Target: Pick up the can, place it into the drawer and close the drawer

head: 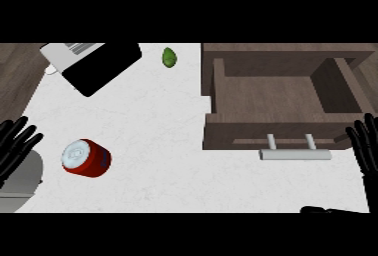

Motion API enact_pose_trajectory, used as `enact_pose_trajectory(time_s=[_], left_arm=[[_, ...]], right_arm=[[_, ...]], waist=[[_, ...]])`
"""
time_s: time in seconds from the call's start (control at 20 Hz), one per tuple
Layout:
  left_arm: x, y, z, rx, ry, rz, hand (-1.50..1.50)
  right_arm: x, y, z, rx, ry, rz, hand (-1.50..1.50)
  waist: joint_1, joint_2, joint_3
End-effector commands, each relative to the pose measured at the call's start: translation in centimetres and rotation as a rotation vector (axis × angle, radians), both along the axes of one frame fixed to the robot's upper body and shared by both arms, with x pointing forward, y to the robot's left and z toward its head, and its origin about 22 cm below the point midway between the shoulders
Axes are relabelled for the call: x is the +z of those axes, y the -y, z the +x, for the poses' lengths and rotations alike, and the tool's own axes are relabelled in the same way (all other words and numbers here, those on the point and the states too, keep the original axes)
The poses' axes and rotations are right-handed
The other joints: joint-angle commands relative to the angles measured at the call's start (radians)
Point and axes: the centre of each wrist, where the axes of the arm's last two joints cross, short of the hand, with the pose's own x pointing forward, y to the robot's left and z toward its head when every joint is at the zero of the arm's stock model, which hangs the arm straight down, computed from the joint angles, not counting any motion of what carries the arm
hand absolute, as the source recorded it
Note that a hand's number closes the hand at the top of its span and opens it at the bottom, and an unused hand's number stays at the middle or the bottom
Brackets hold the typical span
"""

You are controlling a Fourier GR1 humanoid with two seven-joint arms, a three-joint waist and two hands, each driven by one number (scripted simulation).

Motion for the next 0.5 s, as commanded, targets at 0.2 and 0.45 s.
enact_pose_trajectory(time_s=[0.2, 0.45], left_arm=[[-4.1, 1.9, 2.0, 0.011, -0.005, 0.009, -1.50], [-4.4, 0.7, 2.2, 0.020, -0.037, 0.038, -1.50]], right_arm=[[0.5, 0.2, -1.4, -0.014, 0.008, -0.014, -1.50], [-3.4, 1.0, 1.0, -0.017, 0.001, -0.016, -1.50]], waist=[[-0.002, 0.000, 0.000], [0.003, 0.001, 0.000]])
